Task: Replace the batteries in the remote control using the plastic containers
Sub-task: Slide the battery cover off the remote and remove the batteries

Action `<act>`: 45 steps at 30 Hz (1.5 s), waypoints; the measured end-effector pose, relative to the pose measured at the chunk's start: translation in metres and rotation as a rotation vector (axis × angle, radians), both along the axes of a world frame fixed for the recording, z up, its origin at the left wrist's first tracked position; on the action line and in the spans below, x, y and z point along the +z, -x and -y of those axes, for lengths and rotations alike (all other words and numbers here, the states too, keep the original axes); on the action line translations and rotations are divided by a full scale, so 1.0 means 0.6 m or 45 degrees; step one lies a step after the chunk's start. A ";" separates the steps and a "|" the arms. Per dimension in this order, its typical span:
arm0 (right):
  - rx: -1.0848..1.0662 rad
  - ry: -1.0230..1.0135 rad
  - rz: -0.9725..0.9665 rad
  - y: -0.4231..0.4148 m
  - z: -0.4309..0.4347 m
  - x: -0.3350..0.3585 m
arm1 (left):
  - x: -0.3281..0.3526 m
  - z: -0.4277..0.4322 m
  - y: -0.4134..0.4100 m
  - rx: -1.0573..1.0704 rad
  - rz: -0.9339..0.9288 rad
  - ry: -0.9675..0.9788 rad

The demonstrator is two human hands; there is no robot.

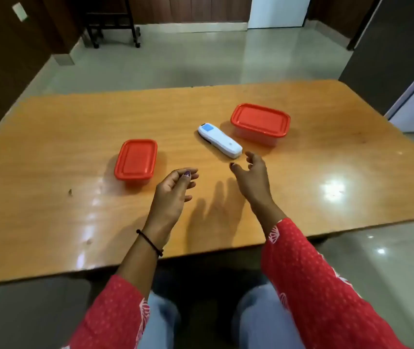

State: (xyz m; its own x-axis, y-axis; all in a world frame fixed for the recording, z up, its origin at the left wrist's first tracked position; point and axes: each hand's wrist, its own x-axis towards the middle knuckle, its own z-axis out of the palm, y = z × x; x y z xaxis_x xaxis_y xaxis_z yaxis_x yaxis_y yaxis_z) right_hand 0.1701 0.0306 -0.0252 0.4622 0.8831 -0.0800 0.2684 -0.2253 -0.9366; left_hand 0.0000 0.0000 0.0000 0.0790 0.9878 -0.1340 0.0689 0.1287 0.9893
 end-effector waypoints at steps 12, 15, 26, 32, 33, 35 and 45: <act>-0.110 -0.190 0.596 0.002 -0.138 -0.088 | -0.074 -0.121 -0.009 0.114 0.251 0.052; -0.044 -0.271 0.263 -0.007 -0.120 -0.056 | -0.069 -0.116 -0.005 0.091 0.337 0.092; 0.433 -0.236 -1.263 -0.024 0.003 0.019 | -0.039 -0.087 0.021 -0.087 0.789 0.373; 0.293 -0.063 -1.109 0.028 -0.018 0.003 | -0.060 -0.077 0.007 -0.444 0.467 0.345; 0.335 -0.029 -1.065 0.030 -0.019 0.000 | -0.064 -0.077 0.002 -0.428 0.432 0.326; 0.427 0.016 -1.042 0.026 -0.020 -0.006 | -0.072 -0.081 -0.005 -0.366 0.383 0.290; 0.399 0.033 -1.073 0.020 -0.025 -0.017 | -0.089 -0.083 -0.023 -0.275 0.295 0.162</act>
